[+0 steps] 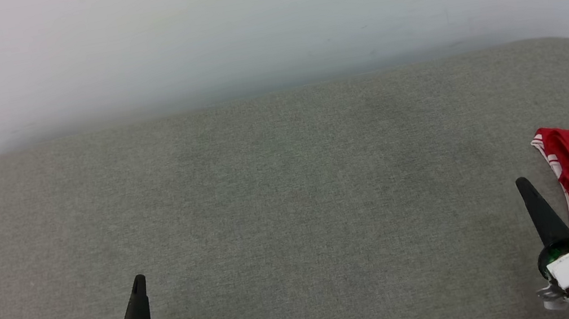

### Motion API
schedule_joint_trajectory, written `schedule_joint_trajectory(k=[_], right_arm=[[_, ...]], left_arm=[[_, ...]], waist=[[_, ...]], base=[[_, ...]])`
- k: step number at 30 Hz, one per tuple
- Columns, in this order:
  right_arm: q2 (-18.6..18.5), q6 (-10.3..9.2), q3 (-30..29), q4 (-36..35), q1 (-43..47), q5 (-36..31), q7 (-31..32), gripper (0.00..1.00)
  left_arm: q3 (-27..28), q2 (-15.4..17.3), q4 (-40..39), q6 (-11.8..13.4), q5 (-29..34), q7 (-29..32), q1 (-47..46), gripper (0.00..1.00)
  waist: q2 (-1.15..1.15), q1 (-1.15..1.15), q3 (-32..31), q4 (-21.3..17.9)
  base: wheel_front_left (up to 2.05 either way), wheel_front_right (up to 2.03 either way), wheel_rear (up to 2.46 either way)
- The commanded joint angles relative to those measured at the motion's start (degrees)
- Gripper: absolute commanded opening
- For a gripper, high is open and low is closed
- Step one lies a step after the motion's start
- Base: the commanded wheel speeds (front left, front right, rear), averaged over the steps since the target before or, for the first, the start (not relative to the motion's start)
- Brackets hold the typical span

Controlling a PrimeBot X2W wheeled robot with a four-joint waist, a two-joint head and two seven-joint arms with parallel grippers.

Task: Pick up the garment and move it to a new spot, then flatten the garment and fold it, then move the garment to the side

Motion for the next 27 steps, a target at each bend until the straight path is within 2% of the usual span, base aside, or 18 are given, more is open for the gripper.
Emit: schedule_joint_trajectory(k=[1, 27], right_arm=[[0.15, 0.0, -0.26, -0.1, -1.69, 1.81, 0.1, 0.0], [0.68, -0.01, -1.52, 3.42, -3.11, 15.91, 0.83, 0.0]], left_arm=[[0.83, -0.09, -0.26, -0.57, -1.38, 0.41, -1.63, 0.0], [4.95, -2.97, 1.24, -4.3, -12.94, 4.24, -2.89, 0.0]], waist=[[0.0, 0.0, 0.0, 0.08], [0.0, 0.0, 0.04, 1.27]], base=[[0.0, 0.0, 0.0], [0.0, 0.0, 0.0]])
